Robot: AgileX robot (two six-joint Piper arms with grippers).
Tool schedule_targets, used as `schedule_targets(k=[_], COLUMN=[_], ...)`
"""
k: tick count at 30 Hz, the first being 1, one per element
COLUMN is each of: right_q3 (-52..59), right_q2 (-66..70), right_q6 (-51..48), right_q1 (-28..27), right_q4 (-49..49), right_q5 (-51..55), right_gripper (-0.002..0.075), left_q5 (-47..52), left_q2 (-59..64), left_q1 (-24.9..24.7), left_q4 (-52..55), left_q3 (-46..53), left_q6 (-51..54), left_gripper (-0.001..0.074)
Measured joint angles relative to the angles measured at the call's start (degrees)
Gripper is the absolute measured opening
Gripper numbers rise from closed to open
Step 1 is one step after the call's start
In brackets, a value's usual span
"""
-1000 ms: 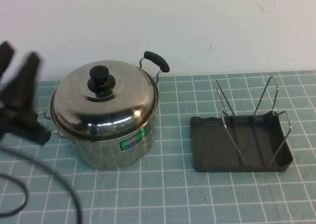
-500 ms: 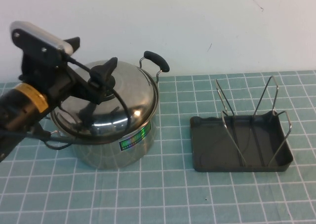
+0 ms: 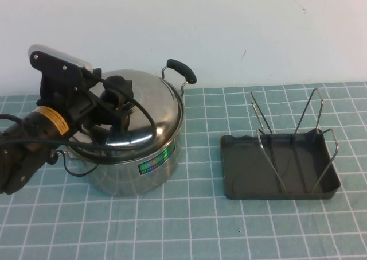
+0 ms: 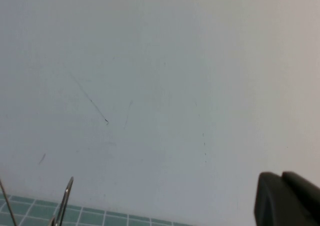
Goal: Put pot lid on rack
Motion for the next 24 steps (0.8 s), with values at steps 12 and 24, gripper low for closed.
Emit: schedule_targets(k=[12, 24], right_q3=[-1.72, -21.27], right_q2=[0.00, 9.40], right_q6=[0.77, -26.99], right_q1=[0.00, 0.00], right_q4=[12.74, 56.56], right_q5=[0.00, 24.84], right_gripper=[-0.0001, -0.0001], left_q5=[-1.98, -23.79], left_q2=[-1.79, -16.44], left_q1=[-0.21, -6.40], left_q4=[0.11, -0.58], left_q3=[0.00, 0.00], left_q6=[0.41, -5.82], left_gripper=[0.0333, 0.0333])
